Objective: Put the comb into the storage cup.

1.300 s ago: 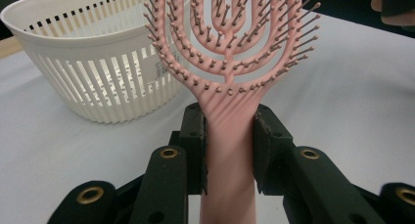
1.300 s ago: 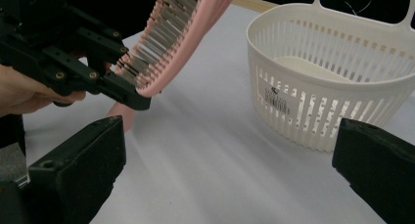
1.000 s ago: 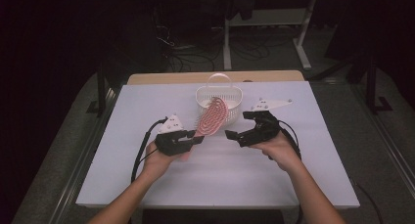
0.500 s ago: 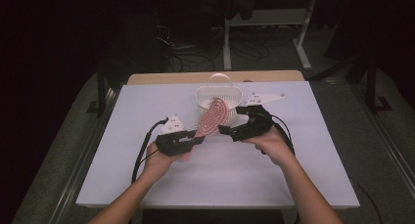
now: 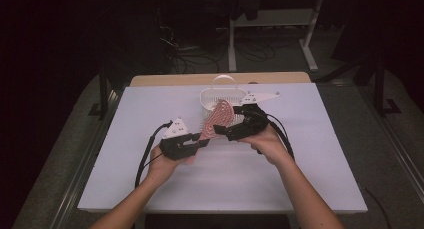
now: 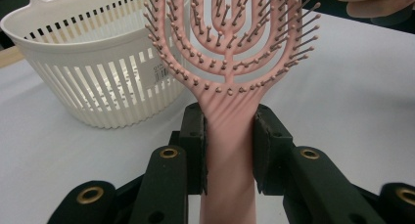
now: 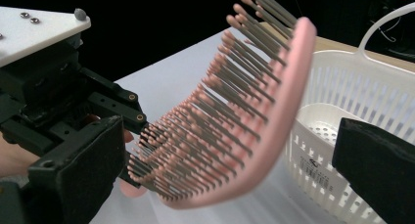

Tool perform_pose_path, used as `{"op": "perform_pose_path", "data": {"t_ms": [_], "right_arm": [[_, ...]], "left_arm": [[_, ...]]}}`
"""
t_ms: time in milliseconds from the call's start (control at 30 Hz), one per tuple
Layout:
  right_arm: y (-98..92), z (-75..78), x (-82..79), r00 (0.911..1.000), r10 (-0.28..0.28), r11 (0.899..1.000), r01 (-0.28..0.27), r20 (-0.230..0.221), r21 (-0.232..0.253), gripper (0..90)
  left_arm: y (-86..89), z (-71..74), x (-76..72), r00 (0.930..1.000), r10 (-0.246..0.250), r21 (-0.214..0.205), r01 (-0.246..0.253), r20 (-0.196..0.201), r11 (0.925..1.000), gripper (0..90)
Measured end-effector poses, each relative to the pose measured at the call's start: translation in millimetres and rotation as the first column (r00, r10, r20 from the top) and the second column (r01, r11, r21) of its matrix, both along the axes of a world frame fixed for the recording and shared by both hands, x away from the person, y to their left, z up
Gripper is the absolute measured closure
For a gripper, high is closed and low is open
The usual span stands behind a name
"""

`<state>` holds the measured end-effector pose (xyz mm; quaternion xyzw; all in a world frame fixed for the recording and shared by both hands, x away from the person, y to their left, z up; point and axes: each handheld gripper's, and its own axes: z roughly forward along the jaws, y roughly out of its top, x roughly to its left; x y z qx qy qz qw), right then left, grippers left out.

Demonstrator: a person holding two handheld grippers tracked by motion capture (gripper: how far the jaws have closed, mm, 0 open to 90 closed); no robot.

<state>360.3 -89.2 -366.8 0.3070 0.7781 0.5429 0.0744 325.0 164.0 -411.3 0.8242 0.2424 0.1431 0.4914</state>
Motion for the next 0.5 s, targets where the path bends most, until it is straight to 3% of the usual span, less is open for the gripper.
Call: {"op": "perform_pose_path", "data": {"t_ms": [500], "right_arm": [[3.5,-2.9,-1.8,0.9998,-0.014,1.0,0.014,-0.015,0.01,2.5]], "left_arm": [[-7.8,-2.5,-4.5,0.9998,0.007,0.004,-0.007,0.019,1.0,70.5]]}}
